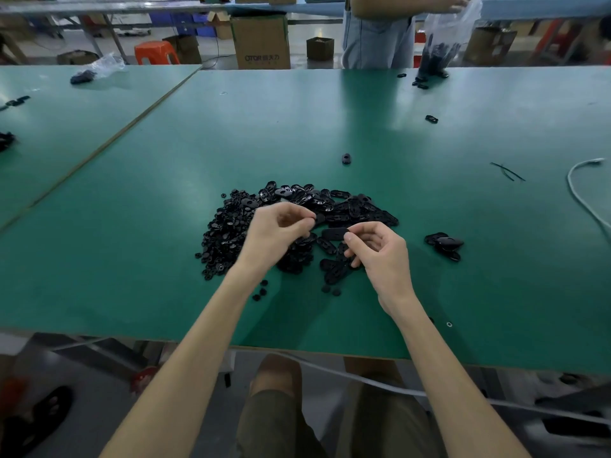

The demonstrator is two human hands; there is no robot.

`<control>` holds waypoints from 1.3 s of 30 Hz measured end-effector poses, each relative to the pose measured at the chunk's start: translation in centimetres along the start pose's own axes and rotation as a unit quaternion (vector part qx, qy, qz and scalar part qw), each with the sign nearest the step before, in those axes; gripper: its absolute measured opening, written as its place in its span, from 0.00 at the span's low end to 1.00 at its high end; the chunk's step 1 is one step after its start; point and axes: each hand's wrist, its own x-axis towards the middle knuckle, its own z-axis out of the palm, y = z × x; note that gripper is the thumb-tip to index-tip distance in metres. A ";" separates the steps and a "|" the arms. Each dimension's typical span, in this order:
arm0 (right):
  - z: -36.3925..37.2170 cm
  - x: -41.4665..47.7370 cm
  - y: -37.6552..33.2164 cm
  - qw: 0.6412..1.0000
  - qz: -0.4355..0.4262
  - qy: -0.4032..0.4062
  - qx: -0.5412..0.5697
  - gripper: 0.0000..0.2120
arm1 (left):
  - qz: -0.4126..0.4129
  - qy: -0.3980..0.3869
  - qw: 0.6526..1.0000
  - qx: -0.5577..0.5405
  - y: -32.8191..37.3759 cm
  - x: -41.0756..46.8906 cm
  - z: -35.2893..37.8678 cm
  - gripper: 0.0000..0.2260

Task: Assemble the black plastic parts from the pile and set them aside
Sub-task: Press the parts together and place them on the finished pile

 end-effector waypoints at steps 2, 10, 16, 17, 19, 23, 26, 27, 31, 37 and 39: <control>0.0 0.0 0.0 1.000 -0.001 0.002 0.002 0.03 | 0.011 -0.013 1.000 -0.024 -0.4 -0.1 1.6 0.07; -0.1 0.0 -0.1 1.000 -0.002 0.004 0.018 0.07 | 0.064 -0.033 0.996 -0.047 -2.1 -0.4 4.7 0.09; 0.0 -0.2 -0.2 1.000 -0.013 -0.017 0.010 0.09 | 0.036 -0.033 0.990 -0.134 -2.8 -0.4 4.4 0.06; 0.0 -0.3 -0.3 1.000 -0.018 -0.020 0.001 0.10 | 0.032 -0.028 0.988 -0.147 -2.9 -0.4 4.3 0.05; 0.1 -0.3 -0.4 0.999 -0.025 -0.026 -0.018 0.12 | 0.024 -0.018 0.986 -0.163 -3.0 -0.4 4.3 0.05; 0.3 -0.5 -0.6 0.998 -0.037 -0.025 -0.035 0.13 | 0.020 -0.014 0.987 -0.161 -3.1 -0.5 4.6 0.05; 0.3 -0.6 -0.7 0.997 -0.051 -0.028 -0.048 0.10 | 0.026 -0.021 0.987 -0.160 -3.0 -0.5 4.7 0.03; 0.4 -0.6 -0.7 0.997 -0.052 -0.028 -0.055 0.08 | 0.028 -0.025 0.987 -0.159 -3.0 -0.5 4.7 0.03; 0.4 -0.4 -0.5 0.996 -0.041 -0.020 -0.071 0.05 | 0.031 -0.032 0.988 -0.148 -3.0 -0.5 4.7 0.03; 0.4 -0.2 -0.3 0.995 -0.036 -0.017 -0.087 0.06 | 0.040 -0.032 0.990 -0.133 -3.1 -0.5 4.8 0.06; 0.4 -0.2 -0.2 0.995 -0.033 -0.009 -0.090 0.06 | 0.045 -0.027 0.990 -0.130 -3.1 -0.5 4.8 0.07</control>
